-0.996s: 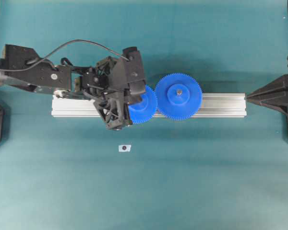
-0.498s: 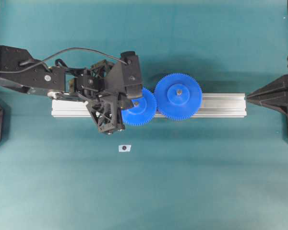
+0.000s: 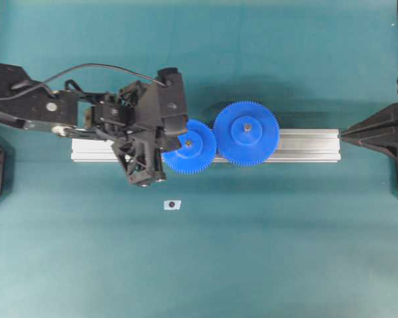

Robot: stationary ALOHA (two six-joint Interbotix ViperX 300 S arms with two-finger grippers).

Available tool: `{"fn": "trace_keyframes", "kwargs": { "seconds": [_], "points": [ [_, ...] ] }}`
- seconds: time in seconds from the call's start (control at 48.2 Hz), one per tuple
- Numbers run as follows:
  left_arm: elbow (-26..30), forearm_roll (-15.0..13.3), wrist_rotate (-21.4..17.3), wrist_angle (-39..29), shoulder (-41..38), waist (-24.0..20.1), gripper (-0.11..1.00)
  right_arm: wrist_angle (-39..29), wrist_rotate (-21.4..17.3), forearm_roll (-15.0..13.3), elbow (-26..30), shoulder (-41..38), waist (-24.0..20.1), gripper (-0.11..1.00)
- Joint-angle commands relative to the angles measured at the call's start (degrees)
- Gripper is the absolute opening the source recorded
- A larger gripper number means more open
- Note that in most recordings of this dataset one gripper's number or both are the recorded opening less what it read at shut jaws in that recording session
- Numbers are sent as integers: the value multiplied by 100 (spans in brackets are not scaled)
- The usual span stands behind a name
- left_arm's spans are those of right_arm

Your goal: Find the location of the shaft and insert the small gear.

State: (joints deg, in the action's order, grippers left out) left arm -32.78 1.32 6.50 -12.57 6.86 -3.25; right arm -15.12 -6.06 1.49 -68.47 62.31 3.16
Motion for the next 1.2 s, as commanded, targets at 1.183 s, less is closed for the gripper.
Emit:
{"fn": "trace_keyframes", "kwargs": {
  "seconds": [1.183],
  "points": [
    [-1459,18,79,62,2760,422,0,105,-44,9,0,-35,9,11]
  ]
}}
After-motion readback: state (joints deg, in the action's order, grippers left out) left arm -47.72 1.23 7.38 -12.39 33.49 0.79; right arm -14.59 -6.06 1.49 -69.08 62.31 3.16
